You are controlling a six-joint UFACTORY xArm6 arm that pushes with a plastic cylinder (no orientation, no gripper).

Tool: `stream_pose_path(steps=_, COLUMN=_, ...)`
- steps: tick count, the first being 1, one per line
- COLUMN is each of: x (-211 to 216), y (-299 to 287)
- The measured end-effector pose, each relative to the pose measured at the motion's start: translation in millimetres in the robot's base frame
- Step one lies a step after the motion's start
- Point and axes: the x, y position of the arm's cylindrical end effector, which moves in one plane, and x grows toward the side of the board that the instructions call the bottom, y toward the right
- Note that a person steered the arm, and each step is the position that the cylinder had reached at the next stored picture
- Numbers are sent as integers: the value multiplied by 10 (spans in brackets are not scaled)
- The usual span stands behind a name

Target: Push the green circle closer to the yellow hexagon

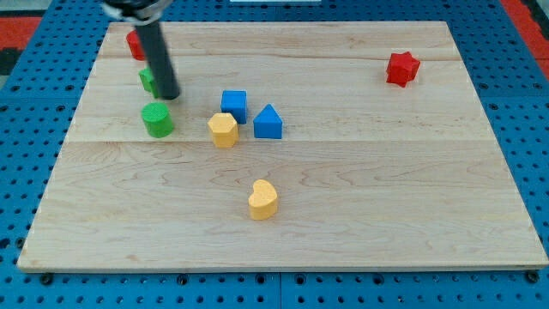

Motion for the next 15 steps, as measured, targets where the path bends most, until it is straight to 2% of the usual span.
stream_pose_path(steps=1, x=-106, y=142)
stream_pose_path(steps=5, x=-76, y=90)
stream_pose_path(steps=6, x=-66, y=315)
stream_pose_path(steps=8, x=300, y=-188)
stream_pose_path(steps=9, x=270, y=-601)
stream_pose_path(steps=10, x=303, y=-779)
stream_pose_path(steps=12, x=632, y=-1099)
stream_pose_path(steps=13, x=967, y=-1091)
stream_pose_path(steps=14, x=914, y=-706)
stream_pose_path(steps=15, x=731, y=-556)
